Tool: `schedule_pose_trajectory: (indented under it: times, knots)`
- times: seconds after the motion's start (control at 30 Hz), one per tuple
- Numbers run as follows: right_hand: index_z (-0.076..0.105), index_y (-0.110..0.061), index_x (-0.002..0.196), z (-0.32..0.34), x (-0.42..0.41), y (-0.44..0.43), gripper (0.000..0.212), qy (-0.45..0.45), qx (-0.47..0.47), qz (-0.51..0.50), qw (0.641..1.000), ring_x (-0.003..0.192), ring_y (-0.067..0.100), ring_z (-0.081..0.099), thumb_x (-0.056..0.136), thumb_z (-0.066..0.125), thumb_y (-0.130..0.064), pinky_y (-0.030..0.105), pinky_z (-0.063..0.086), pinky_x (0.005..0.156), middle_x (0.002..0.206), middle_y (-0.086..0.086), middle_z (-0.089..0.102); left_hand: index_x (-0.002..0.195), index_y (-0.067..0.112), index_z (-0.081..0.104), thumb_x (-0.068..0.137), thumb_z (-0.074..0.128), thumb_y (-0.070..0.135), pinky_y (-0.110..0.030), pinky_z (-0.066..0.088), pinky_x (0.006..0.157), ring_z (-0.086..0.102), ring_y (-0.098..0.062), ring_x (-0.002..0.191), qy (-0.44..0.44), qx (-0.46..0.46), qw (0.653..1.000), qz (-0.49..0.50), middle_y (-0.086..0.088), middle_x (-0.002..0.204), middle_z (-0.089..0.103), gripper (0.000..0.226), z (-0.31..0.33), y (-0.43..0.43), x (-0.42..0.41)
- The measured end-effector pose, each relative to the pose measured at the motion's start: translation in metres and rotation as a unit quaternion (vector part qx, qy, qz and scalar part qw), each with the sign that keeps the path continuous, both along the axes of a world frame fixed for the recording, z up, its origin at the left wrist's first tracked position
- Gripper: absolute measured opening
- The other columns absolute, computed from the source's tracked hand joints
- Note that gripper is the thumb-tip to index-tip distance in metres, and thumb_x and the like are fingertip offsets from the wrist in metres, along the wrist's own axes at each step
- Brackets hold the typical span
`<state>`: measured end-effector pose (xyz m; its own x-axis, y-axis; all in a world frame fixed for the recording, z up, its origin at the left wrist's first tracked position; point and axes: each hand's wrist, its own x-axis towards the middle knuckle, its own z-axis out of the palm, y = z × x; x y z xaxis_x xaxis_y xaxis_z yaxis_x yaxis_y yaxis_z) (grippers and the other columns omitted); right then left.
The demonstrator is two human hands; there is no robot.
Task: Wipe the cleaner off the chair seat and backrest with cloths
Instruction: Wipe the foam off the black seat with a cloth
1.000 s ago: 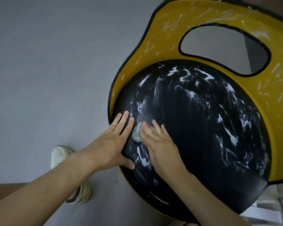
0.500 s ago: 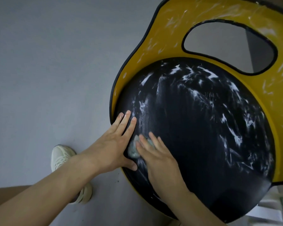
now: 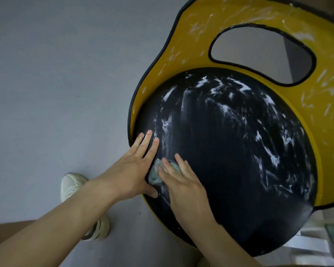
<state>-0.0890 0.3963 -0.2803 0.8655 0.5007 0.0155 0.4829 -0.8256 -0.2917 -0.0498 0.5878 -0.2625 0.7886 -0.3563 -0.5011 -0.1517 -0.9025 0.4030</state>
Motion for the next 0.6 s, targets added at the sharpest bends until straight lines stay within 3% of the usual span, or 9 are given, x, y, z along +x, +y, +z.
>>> schedule_pose_trajectory:
  times: [0.1, 0.2, 0.37, 0.47, 0.6]
  knots:
    - [0.073, -0.02, 0.12, -0.012, -0.041, -0.029, 0.039, -0.055, 0.014, 0.012, 0.998, 0.135, 0.025, 0.053, 0.085, 0.061, -0.009, 0.044, 0.049, 0.105, 0.136, -0.005, 0.064, 0.15, 0.025, -0.036, 0.072, 0.074, 0.069, -0.032, -0.009, 0.123, -0.045, -0.015, 0.14, -0.005, 0.007, 1.0, 0.004, 0.004, 0.151, -0.05, 0.142, 0.002, -0.002, -0.001]
    - [0.076, -0.022, 0.116, -0.02, -0.036, -0.037, 0.036, -0.093, 0.029, 0.03, 0.995, 0.134, 0.025, 0.053, 0.09, 0.053, -0.01, 0.041, 0.043, 0.109, 0.133, -0.008, 0.066, 0.148, 0.022, -0.036, 0.076, 0.073, 0.066, -0.031, -0.013, 0.122, -0.045, -0.018, 0.14, -0.024, 0.017, 1.0, 0.009, 0.0, 0.149, -0.051, 0.138, 0.004, -0.006, -0.002]
    - [0.071, -0.019, 0.122, -0.018, 0.063, 0.0, 0.05, -0.1, -0.007, 0.016, 0.995, 0.133, 0.032, 0.053, 0.076, 0.079, -0.003, 0.044, 0.04, 0.115, 0.134, -0.002, 0.066, 0.14, 0.02, -0.042, 0.075, 0.072, 0.067, -0.031, -0.015, 0.123, -0.046, -0.017, 0.138, -0.032, 0.02, 0.999, 0.014, -0.001, 0.147, -0.051, 0.14, 0.006, -0.007, -0.003]
    - [0.068, -0.019, 0.128, -0.015, 0.131, 0.023, 0.045, -0.096, -0.017, -0.011, 0.995, 0.135, 0.036, 0.051, 0.086, 0.07, -0.001, 0.047, 0.034, 0.116, 0.137, 0.0, 0.064, 0.14, 0.015, -0.042, 0.075, 0.071, 0.069, -0.026, -0.022, 0.116, -0.045, -0.016, 0.138, -0.024, 0.026, 0.999, 0.011, -0.002, 0.147, -0.051, 0.142, 0.007, -0.006, 0.0]
    - [0.065, -0.02, 0.132, -0.01, 0.166, 0.037, 0.037, -0.084, -0.021, -0.044, 0.995, 0.143, 0.035, 0.039, 0.098, 0.059, -0.007, 0.045, 0.025, 0.121, 0.143, 0.0, 0.058, 0.14, 0.014, -0.042, 0.076, 0.068, 0.072, -0.03, -0.021, 0.119, -0.046, -0.018, 0.137, -0.021, 0.046, 0.999, 0.001, -0.003, 0.146, -0.051, 0.14, 0.008, -0.007, 0.001]
